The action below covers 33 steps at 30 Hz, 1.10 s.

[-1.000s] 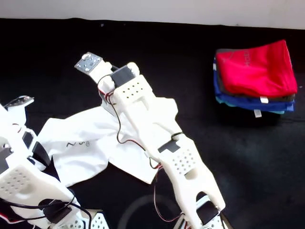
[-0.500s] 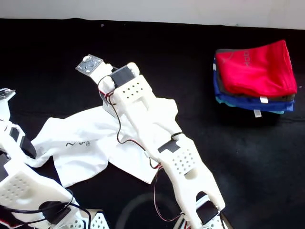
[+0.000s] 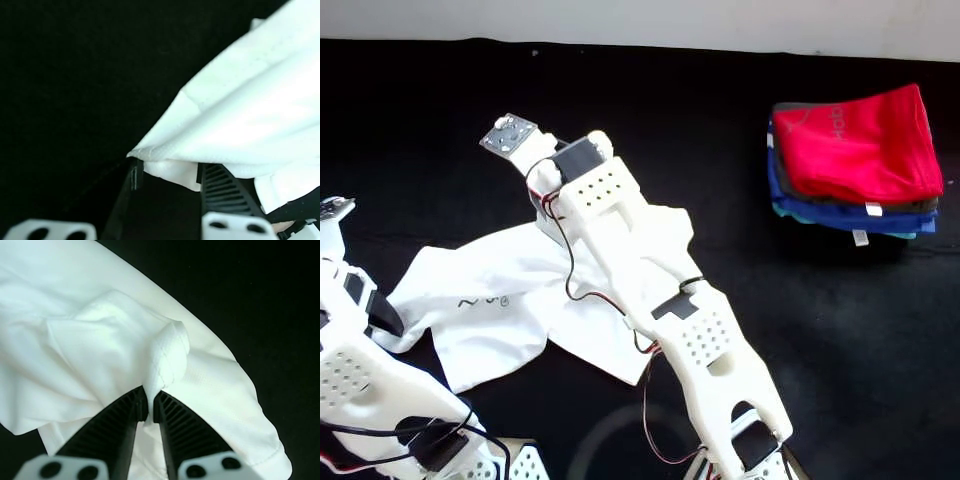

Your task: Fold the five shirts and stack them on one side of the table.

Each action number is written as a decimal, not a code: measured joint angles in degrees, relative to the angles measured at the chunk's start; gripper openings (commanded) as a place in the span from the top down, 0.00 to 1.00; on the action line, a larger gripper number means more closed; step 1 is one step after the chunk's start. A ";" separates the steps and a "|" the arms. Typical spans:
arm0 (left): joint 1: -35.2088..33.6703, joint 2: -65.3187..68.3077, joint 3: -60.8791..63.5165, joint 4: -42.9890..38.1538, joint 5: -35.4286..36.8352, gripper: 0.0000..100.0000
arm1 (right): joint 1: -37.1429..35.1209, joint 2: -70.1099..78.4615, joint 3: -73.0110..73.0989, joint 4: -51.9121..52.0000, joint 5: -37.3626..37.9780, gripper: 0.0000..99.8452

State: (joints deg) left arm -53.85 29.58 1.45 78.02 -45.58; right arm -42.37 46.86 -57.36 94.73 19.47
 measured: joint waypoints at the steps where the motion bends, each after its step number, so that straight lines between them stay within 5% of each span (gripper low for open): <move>1: 0.00 0.88 0.00 0.00 0.00 0.86 | 0.00 0.00 0.00 0.00 0.00 0.99; 4: 0.00 2.46 -0.44 0.00 0.09 1.00 | 0.00 0.00 0.00 0.00 0.00 0.99; 22: 10.29 -14.68 0.97 11.96 4.22 0.99 | 2.90 0.97 -8.79 1.32 0.00 0.99; 33: 10.90 -14.86 8.79 7.30 4.22 0.99 | 2.55 5.54 -8.44 1.41 0.00 0.96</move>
State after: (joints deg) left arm -42.95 14.73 10.24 85.32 -41.36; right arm -39.82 52.40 -65.80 96.13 19.47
